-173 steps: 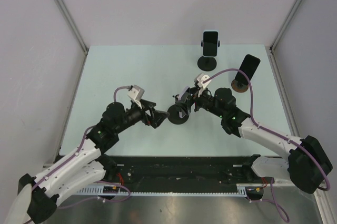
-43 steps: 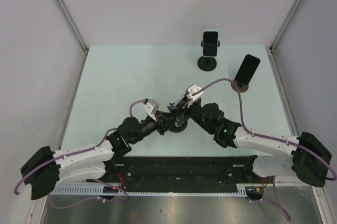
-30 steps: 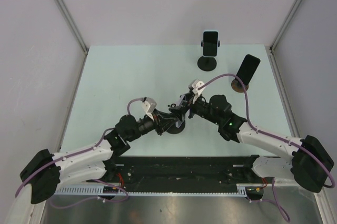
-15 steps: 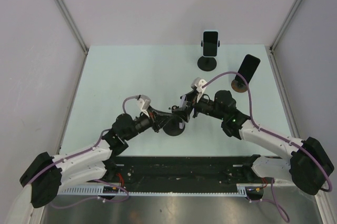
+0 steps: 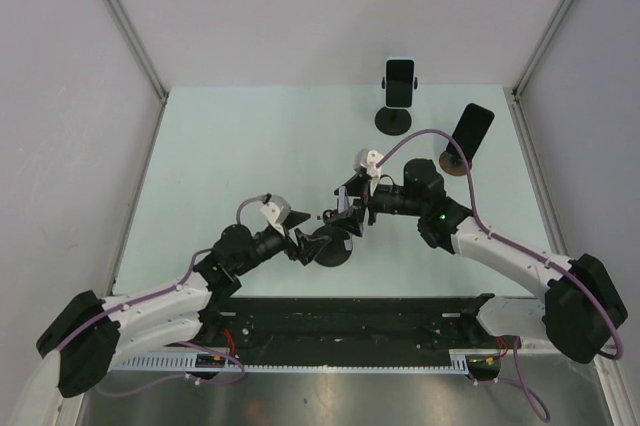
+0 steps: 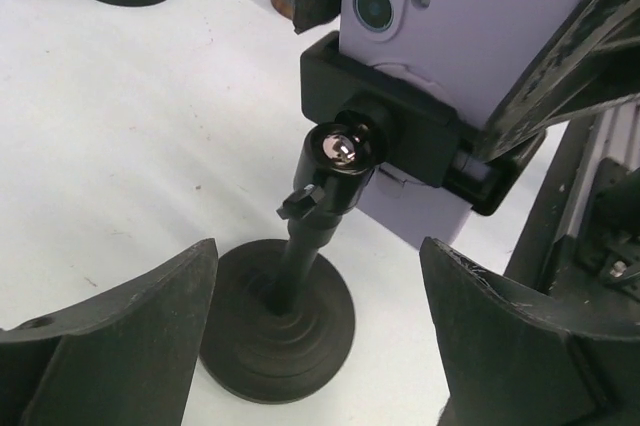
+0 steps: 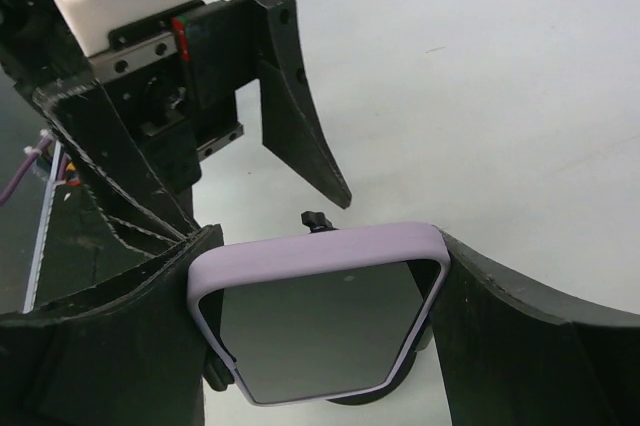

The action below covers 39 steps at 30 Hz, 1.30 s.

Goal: Remove the phone from the phone stand

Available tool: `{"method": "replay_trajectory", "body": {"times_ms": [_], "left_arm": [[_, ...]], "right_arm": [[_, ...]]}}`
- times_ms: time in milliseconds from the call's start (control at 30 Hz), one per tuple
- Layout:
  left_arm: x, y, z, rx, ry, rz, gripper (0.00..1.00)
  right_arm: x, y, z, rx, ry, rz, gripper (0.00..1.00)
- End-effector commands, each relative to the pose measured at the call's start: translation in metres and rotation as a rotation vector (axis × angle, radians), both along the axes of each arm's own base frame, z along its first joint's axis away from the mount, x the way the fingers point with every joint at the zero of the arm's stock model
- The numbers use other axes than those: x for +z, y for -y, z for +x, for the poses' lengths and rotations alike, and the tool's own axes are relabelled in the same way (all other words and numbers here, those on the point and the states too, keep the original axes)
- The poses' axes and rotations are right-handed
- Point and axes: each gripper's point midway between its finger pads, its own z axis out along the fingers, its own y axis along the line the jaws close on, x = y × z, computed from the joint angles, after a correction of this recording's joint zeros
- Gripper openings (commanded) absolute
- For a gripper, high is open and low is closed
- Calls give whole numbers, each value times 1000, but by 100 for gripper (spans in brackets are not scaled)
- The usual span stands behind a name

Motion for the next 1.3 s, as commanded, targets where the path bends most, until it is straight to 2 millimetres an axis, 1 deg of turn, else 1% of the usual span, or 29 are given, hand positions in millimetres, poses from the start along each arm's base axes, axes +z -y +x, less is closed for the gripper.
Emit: {"method": "replay_trajectory", "body": {"times_ms": [0,67,133,167,233,267,300,400,467,567,600,633,667,700,733,767,800,833,867,933,967,1000,1033,1067,1100,1167,1200,1233,1267], "left_arm": [[10,0,6,-5,143,23,87],[10,5,5,-33,148,30,88],[14,10,6,-51,160,30,88],[10,12,7,-55,151,41,89],[11,15,10,-57,162,45,88],[5,17,12,-61,151,59,88],[4,18,13,-61,159,62,87],[0,25,16,-80,153,75,81],[3,28,16,-91,155,68,76],[4,29,15,-100,155,59,58],[4,28,14,-98,154,57,46],[5,26,13,-95,154,52,39],[4,26,11,-95,153,52,33],[4,25,12,-86,155,52,21],[3,24,11,-80,154,54,16],[3,25,10,-79,154,54,11],[1,24,10,-71,154,58,2],[1,22,12,-54,151,60,0],[1,23,11,-52,153,58,0],[3,20,15,-9,156,57,0],[5,20,14,1,159,52,0],[7,19,16,23,163,49,1],[9,19,16,38,164,46,0],[10,19,15,51,165,44,0],[11,17,18,86,162,43,1],[13,16,21,126,153,36,0],[13,15,22,143,145,29,0],[15,14,23,156,140,22,1],[16,12,25,184,128,12,0]], "right_arm": [[34,-15,-21,188,52,42,0],[28,-17,-27,234,33,27,0],[28,-20,-33,276,33,25,0],[26,-21,-35,287,30,22,0],[25,-23,-41,324,30,16,0],[25,-24,-43,334,29,14,0],[21,-25,-44,341,14,5,0],[18,-28,-52,388,0,-3,0],[16,-29,-54,399,4,-11,0],[14,-28,-53,391,-5,-22,4],[13,-27,-52,384,-11,-27,12],[14,-26,-49,357,-5,-32,18],[15,-25,-46,340,0,-36,31],[14,-24,-45,323,-6,-43,38],[16,-23,-40,284,1,-49,45],[18,-22,-38,266,7,-50,57],[18,-21,-37,250,-2,-55,64],[19,-20,-31,202,-1,-63,71],[23,-18,-30,178,6,-60,81],[26,-14,-26,125,4,-66,90],[33,-11,-25,101,13,-56,94],[35,-9,-20,48,10,-61,100],[38,-8,-19,24,7,-57,100],[48,-4,-19,-12,21,-40,100],[51,0,-13,-73,27,-39,100],[61,3,-14,-129,28,-18,100],[71,11,-7,-217,45,-4,100],[74,14,-5,-251,51,1,100],[76,12,-11,-261,55,3,100]]}}
